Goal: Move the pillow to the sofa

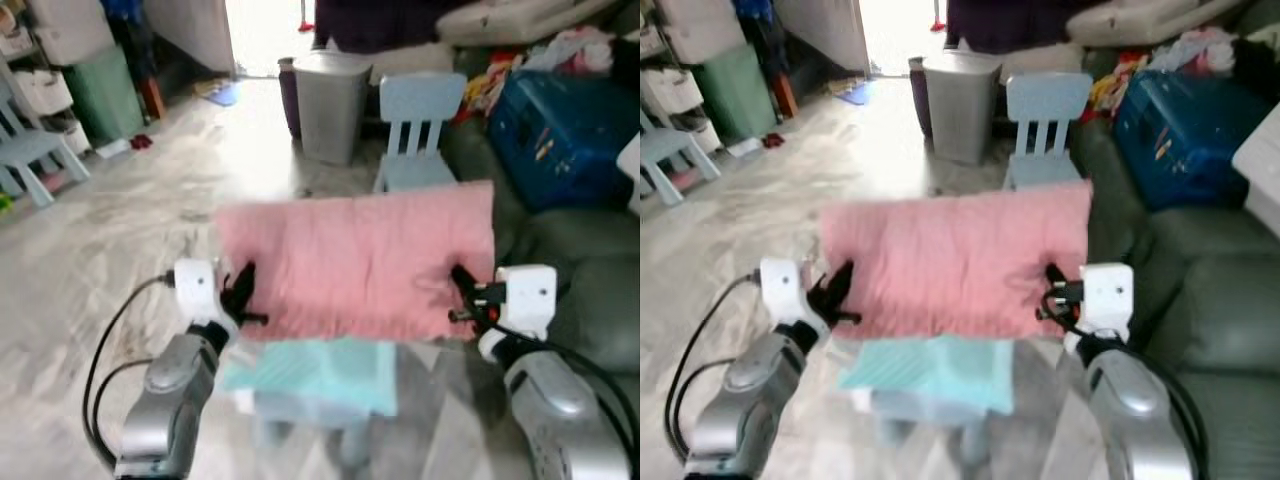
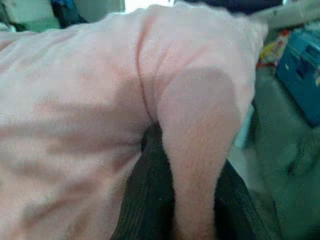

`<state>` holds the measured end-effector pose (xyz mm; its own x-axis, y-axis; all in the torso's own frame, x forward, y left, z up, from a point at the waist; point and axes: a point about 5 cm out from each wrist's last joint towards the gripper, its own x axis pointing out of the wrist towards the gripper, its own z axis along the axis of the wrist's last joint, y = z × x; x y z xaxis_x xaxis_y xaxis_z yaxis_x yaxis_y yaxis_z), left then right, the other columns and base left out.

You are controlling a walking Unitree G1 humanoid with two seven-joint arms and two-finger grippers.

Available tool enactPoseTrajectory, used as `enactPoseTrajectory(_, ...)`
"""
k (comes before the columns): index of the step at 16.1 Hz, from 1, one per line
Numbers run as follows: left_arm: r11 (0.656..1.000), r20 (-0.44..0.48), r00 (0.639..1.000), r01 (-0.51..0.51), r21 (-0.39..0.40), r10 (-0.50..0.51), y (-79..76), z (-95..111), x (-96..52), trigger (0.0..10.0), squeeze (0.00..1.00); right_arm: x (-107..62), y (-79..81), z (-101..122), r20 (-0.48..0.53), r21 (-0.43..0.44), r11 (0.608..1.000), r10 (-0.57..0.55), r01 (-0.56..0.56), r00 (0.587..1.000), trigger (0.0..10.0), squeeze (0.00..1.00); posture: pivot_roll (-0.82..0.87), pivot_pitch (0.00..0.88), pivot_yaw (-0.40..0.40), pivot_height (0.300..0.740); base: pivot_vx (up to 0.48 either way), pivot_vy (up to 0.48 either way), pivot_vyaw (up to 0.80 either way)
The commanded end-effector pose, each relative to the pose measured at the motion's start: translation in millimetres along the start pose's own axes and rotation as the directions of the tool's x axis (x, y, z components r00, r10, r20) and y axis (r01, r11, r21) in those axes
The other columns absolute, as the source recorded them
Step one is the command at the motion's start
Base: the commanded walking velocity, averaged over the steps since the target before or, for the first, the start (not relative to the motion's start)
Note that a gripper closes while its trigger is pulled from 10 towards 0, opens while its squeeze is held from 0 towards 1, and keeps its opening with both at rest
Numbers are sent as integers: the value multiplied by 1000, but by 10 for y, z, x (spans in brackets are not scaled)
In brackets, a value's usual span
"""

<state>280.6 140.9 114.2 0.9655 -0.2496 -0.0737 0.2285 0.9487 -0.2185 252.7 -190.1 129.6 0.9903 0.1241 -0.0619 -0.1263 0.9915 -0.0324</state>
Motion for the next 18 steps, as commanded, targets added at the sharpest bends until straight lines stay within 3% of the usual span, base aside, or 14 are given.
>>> enactPoseTrajectory(1, 1000, 13, 1000, -9, 6, 9, 43, 43, -19, 10000, 0, 12, 43, 73, 31, 0, 1000, 19, -19, 999, 10000, 0, -210, 0, 30, 740, 0, 476, 0)
enactPoseTrajectory(4, 1000, 11, 1000, -12, 1, 12, 47, 41, -23, 10000, 0, 14, 40, 78, 33, -1, 1000, 18, -18, 999, 10000, 0, -210, 0, 30, 740, 0, 454, 0)
enactPoseTrajectory(9, 999, 19, 1000, 0, 33, 0, 39, 34, 7, 10000, 0, 31, 37, 72, 24, -2, 1000, 7, -7, 1000, 10000, 0, -208, 0, 31, 740, 0, 0, 0)
enactPoseTrajectory(18, 1000, 34, 999, -15, 15, 15, 102, 96, 76, 10000, 0, 55, 37, 72, 26, 3, 1000, 8, -8, 1000, 10000, 0, -210, 0, 33, 740, 0, 0, -800)
